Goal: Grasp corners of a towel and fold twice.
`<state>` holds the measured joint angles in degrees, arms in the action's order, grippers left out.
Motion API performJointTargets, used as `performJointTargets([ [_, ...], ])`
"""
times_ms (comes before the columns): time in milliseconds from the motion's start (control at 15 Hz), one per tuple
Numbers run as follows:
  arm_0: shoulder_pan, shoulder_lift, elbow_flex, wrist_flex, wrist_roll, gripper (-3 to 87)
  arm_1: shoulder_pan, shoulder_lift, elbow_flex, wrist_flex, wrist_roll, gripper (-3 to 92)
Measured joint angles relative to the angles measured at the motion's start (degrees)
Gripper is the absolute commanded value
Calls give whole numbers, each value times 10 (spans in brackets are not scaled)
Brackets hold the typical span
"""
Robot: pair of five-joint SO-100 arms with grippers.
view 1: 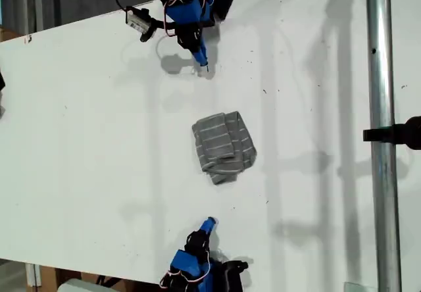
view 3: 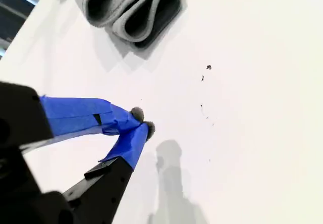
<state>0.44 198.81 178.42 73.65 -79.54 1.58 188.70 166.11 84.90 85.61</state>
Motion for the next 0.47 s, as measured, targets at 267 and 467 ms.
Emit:
performJointTargets([
  [267, 4, 0, 0, 0, 251, -27, -4, 0, 0, 0, 0, 83],
  [467, 3, 0, 0, 0, 254, -27, -4, 0, 0, 0, 0, 83],
])
